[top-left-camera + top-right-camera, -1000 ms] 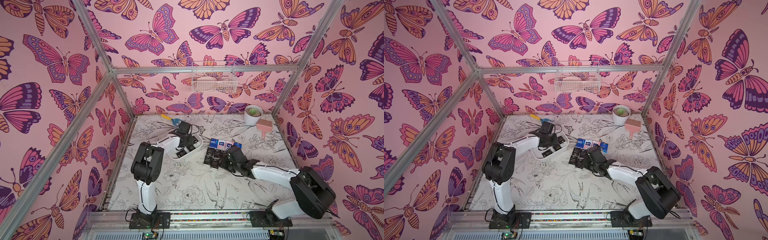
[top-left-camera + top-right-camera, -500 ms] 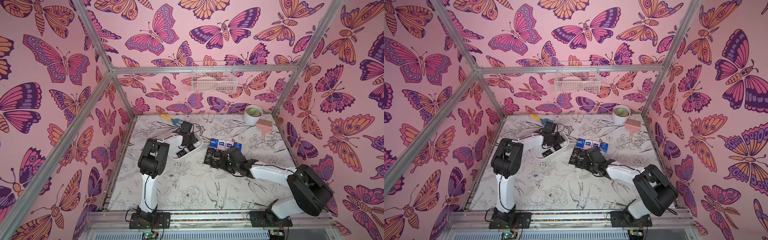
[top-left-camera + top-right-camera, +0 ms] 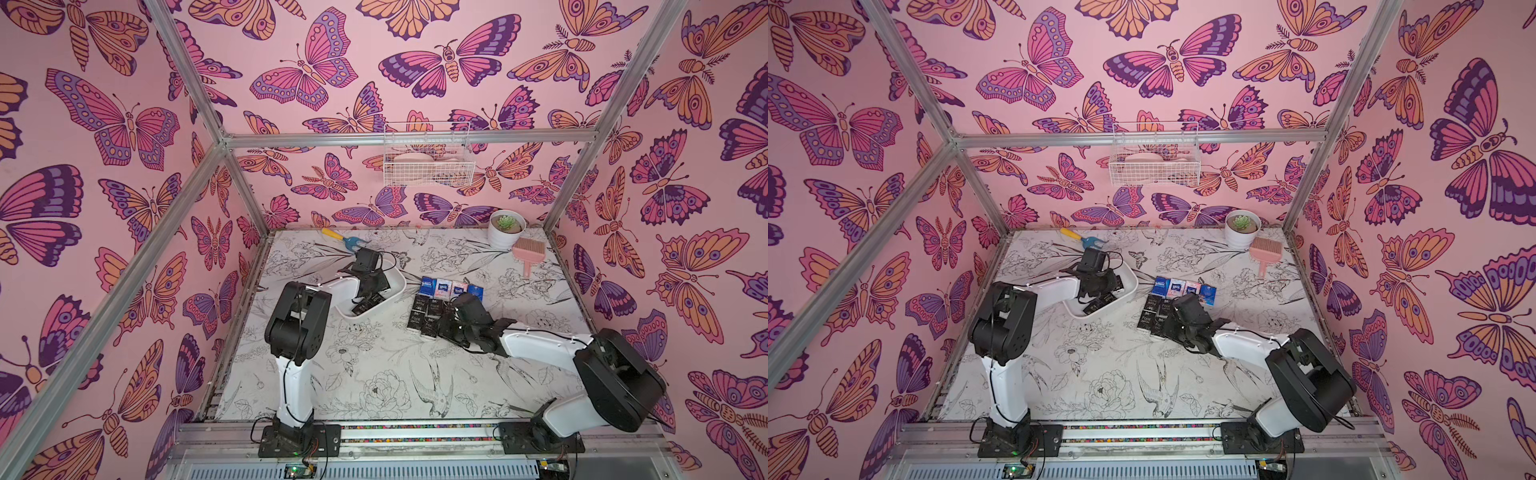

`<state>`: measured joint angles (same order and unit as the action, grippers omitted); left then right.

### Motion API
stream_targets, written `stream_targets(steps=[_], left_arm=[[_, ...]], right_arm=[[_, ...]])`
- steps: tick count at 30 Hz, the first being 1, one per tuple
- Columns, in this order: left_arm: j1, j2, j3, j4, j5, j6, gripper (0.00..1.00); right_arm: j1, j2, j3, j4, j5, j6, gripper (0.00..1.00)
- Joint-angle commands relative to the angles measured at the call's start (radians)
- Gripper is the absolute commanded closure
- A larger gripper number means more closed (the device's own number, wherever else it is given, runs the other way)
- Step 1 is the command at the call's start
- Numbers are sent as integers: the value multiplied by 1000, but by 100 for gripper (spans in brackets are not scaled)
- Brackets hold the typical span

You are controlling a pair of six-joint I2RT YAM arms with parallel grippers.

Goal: Take the pocket tissues out of the storage box
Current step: Pick up the pocket tissues from the storage box, then place the pocket tissues at the center of the board.

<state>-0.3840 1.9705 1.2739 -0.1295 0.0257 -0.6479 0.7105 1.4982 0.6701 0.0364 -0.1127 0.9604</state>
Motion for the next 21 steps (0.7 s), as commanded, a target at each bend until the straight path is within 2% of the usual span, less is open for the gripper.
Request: stream_targets(steps=[1,6,9,15,21], left_arm=[[8,-120,-29,-17,-30,79,93],[1,-258,-66,-67,-6,159,93],[-38,-326,-73,-129,26,207,92],[-224,-370,-51,-223,70,233,91],[-406,-263,5,-224,93,182,89]], right_arm=[[3,-38,-4,-45,16,-23,53],[-1,-106,-20,-121,95,-11,53],[-24,-163,-41,-184,128,1,53],[-83,-247,-47,-368,172,-23,51],[-108,-294,-53,-447,161,-47,51]])
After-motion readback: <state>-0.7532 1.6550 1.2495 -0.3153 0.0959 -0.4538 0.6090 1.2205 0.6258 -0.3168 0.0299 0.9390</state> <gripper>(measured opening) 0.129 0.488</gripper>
